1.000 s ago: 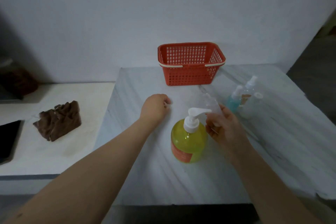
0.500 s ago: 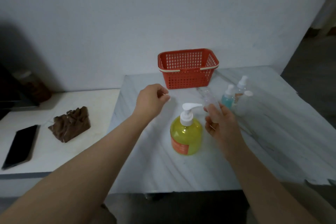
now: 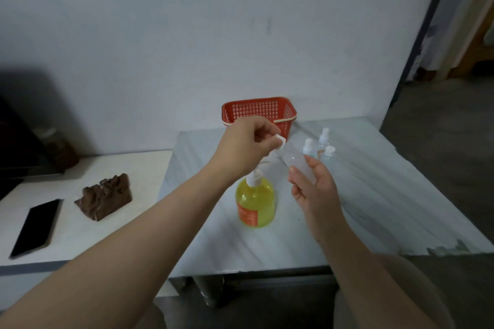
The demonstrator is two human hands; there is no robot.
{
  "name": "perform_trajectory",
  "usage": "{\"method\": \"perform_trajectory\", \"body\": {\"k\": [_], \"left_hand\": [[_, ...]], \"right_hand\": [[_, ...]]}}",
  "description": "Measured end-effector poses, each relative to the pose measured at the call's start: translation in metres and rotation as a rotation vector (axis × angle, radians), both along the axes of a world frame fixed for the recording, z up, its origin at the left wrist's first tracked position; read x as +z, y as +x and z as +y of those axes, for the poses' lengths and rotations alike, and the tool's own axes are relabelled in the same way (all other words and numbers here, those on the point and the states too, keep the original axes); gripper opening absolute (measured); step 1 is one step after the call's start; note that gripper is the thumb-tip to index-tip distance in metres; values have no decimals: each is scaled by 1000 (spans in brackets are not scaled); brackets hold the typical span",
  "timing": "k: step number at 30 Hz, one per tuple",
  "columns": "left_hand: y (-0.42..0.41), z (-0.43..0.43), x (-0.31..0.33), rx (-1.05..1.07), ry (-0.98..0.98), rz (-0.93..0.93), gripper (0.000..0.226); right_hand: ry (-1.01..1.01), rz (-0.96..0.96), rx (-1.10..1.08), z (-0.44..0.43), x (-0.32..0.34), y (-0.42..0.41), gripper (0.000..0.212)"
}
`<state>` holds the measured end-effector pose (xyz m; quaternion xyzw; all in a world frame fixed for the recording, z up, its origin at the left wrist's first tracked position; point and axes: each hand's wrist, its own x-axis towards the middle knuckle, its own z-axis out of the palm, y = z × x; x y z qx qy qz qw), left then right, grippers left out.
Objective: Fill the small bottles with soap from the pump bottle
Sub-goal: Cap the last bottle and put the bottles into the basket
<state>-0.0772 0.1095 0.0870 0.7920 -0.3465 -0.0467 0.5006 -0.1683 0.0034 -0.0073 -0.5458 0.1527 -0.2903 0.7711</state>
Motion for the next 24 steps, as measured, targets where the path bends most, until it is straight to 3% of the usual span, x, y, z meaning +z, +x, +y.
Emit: {"method": "perform_trajectory", "body": {"k": [3,9,15,19,22,24], "left_hand": [[-11,-2,6,-20,52,-39,6],[-22,6,11,-81,158,-72,6],[-25,19,17,-183,217,-100,34],[-24,24,21,-12,204,-126,14],[-24,29,24,-54,257,-152,5],[-25,32,25,-104,285,-186,18]], "right_hand": [[-26,-17,12,1,5,-10,22],[-101,36,-26,3,6,-22,28],[-159,15,40,11,10,-29,27],[-131,-1,56,15,15,-27,29],[-139,14,50,16,16,-25,31],[-136,27,44,17,14,-25,30]]}}
